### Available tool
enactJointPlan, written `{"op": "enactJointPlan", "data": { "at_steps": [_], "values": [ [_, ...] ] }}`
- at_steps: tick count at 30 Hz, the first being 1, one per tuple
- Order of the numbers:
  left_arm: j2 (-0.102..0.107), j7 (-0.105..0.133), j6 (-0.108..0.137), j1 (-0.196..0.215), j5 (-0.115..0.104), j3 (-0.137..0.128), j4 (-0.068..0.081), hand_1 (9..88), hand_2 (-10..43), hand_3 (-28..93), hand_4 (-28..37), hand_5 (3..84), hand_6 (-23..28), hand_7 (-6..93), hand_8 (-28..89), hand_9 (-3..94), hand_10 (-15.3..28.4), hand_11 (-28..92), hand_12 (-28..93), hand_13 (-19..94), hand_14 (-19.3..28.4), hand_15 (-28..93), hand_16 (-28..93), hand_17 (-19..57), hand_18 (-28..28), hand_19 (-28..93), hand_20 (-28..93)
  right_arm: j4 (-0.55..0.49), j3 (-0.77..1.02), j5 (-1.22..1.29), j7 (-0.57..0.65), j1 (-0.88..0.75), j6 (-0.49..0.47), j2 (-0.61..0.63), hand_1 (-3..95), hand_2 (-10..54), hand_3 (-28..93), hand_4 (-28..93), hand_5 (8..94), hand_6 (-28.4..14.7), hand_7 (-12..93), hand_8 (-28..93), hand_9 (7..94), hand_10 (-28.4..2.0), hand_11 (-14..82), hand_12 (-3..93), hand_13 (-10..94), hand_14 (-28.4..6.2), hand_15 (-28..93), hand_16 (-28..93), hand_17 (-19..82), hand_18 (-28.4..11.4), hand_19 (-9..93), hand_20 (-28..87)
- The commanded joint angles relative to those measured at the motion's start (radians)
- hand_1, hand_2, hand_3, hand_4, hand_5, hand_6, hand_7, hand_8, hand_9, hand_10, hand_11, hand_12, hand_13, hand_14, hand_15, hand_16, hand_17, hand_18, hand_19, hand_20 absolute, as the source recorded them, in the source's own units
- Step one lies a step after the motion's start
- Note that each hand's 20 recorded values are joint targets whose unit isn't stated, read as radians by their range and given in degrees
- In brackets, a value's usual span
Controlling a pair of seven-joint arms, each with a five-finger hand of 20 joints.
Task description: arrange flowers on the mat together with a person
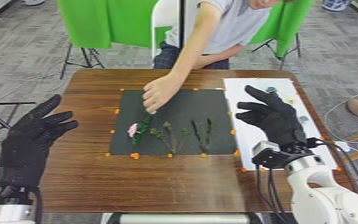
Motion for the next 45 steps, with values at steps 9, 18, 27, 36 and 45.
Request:
{"op": "enactJointPlan", "data": {
  "at_steps": [9,18,27,36,45],
  "values": [
    [-0.019,-0.025,0.006,0.009,0.008,0.003,-0.005,16.2,6.6,75,-28.3,34.2,6.7,15.6,-11,36.4,20.5,26,11,26,28.4,55,-10,-8.0,25.2,52,15,-0.003,-0.004,-0.004,0.0,-0.009,0.01,-0.005,20.1,2.9,71,-27,47.3,-0.7,12,-11,51.4,-19.1,18.9,15.4,43,-18.6,54,10,7,-21.2,55,17],
    [-0.02,-0.026,0.008,0.012,0.01,0.005,-0.007,16.4,6.8,75,-28.3,34.2,6.8,15.5,-11,36.4,20.5,27,11,27,28.4,55,-10,-8.0,25.2,52,15,-0.005,0.007,-0.01,0.0,-0.015,0.012,-0.006,20.1,2.9,71,-27,47.2,-0.8,12,-11,51.4,-19.2,19.0,15.5,43,-18.7,54,10,7,-21.2,55,17],
    [-0.016,-0.02,0.015,0.019,0.006,0.006,-0.009,16.6,6.9,75,-28.3,34.3,6.8,15.5,-11,36.5,20.6,26,11,26,28.4,55,-10,-7.9,25.1,53,15,-0.006,0.021,-0.024,0.001,-0.006,0.023,0.006,20.1,2.8,71,-27,47.2,-0.8,12,-11,51.5,-19.2,19.0,15.4,43,-18.7,54,10,7,-21.3,56,17],
    [-0.015,-0.018,0.017,0.017,0.007,0.008,-0.01,16.8,6.9,75,-28.3,34.3,6.9,15.5,-11,36.4,20.6,27,11,26,28.4,55,-10,-8.0,25.1,53,15,-0.012,0.024,-0.054,0.014,-0.003,0.051,0.019,20.4,2.8,71,-27,47.2,-0.8,12,-11,51.5,-19.2,19.1,15.4,43,-18.7,55,9,7,-21.3,56,17],
    [-0.005,-0.005,0.029,0.022,0.001,0.009,-0.011,16.8,6.8,75,-28.3,34.3,6.9,15.6,-11,36.4,20.6,27,11,26,28.4,55,-10,-8.0,25.1,53,15,-0.013,0.071,-0.13,0.02,0.043,0.134,0.099,21.3,2.5,71,-27,47.7,-0.6,13,-11,52.0,-19.2,19.5,15.4,45,-18.9,56,9,9,-22.8,58,18]
  ]
}}
